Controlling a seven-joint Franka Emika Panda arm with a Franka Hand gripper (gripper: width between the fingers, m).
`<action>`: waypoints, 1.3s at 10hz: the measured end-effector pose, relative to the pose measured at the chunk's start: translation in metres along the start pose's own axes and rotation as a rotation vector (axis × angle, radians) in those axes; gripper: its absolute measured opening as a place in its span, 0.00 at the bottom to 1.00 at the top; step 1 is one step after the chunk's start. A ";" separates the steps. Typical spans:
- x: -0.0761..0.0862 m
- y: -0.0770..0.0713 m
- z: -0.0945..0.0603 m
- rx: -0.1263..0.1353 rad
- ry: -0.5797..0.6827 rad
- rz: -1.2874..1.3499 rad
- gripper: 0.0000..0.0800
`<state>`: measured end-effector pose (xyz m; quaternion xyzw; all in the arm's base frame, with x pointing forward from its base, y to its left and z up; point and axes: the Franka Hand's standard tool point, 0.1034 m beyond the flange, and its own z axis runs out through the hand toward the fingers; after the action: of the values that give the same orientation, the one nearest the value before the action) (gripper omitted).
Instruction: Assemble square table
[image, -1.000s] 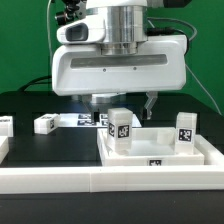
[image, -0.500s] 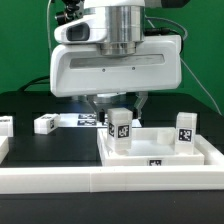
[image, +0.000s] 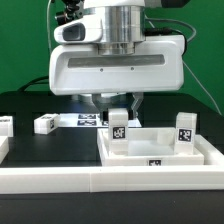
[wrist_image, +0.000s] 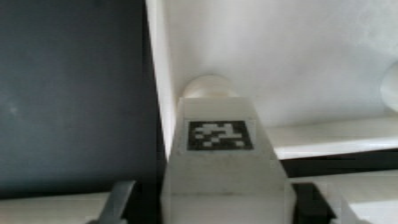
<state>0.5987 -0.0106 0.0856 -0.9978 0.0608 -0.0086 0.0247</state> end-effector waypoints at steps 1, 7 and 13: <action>0.000 0.000 0.000 0.004 0.002 0.100 0.36; -0.005 -0.005 0.001 0.019 -0.006 0.754 0.36; -0.006 -0.008 0.002 0.045 -0.027 1.288 0.36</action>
Offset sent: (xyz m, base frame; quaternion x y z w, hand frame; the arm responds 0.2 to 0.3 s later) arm -0.0113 -0.0021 0.0020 -0.0209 -0.0102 0.2926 0.9560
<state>0.5938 -0.0020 0.0838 -0.7608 0.6471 0.0192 0.0464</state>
